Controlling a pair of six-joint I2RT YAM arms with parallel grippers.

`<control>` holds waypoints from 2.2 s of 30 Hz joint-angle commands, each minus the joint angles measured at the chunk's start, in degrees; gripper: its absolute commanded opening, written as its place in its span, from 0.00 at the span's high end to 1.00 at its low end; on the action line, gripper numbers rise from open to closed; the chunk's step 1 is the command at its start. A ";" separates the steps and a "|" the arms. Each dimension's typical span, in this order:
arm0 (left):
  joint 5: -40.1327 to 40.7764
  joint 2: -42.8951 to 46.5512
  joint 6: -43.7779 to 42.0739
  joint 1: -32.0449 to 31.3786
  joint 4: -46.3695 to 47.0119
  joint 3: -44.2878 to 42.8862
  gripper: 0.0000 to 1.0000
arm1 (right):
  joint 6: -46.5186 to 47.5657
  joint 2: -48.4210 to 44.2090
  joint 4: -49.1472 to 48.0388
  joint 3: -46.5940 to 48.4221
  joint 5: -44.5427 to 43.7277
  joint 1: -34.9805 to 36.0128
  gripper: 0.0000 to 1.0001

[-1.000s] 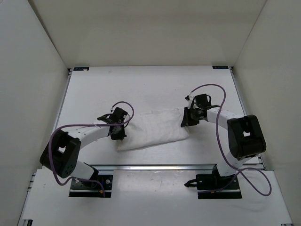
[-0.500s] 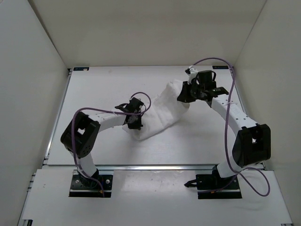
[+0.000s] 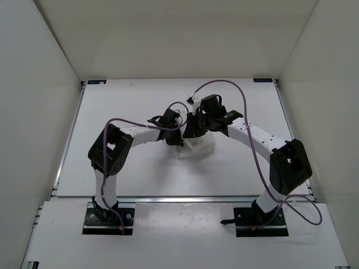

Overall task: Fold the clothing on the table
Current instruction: Fold the skirt

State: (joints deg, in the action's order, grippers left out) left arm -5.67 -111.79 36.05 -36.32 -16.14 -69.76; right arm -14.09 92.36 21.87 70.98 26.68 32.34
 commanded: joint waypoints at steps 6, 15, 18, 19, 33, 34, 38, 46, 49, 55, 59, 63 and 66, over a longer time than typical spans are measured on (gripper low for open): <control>-6.28 -0.45 1.65 0.63 3.66 5.15 1.00 | -4.37 5.20 -6.04 -0.67 2.06 0.98 1.00; -7.60 3.06 2.44 4.23 4.81 9.11 1.00 | -3.93 7.32 -4.73 0.47 1.53 -0.69 0.59; -9.26 5.95 2.62 6.16 5.94 10.52 1.00 | -5.68 3.38 -5.34 -0.14 3.20 -2.28 0.49; -10.23 6.58 2.62 5.99 6.21 10.95 1.00 | -6.30 1.53 -6.30 -0.49 3.38 -2.97 0.50; -8.13 23.27 -0.71 14.34 -0.64 9.03 0.51 | -5.95 -9.74 -10.88 -15.86 -2.94 -8.78 0.85; -8.39 24.15 -0.89 13.91 -0.99 8.15 0.53 | -5.43 -8.78 -11.23 -16.83 -2.68 -9.04 0.87; -9.18 26.26 0.68 9.78 0.92 7.62 0.56 | -5.08 -4.65 -12.02 -15.44 -1.37 -9.84 0.93; -8.57 21.02 4.99 0.46 9.20 9.21 0.67 | -4.46 0.81 -13.78 -11.48 -0.84 -9.13 0.93; -6.11 18.89 3.76 0.54 6.74 8.84 0.79 | -4.37 1.68 -14.22 -12.18 -0.75 -10.01 0.93; -2.33 18.01 0.34 2.48 0.78 10.87 0.79 | -4.11 1.07 -11.34 -14.03 1.61 -14.22 0.91; -0.31 22.56 -3.08 3.87 -2.22 10.79 0.51 | -0.18 -2.26 1.46 -4.75 2.62 -14.33 0.63; 0.66 25.91 -8.09 7.04 -9.14 6.84 0.20 | 5.03 -5.95 11.16 4.07 -15.74 -8.26 0.37; 4.50 26.44 -14.50 8.45 -19.32 0.95 0.08 | 4.34 -10.16 10.30 0.32 -13.51 -10.87 0.34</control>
State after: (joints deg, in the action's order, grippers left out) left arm -5.69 -89.54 28.93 -29.47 -26.00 -63.05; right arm -11.73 88.05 27.16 72.53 17.74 23.22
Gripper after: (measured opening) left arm 0.899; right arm 0.663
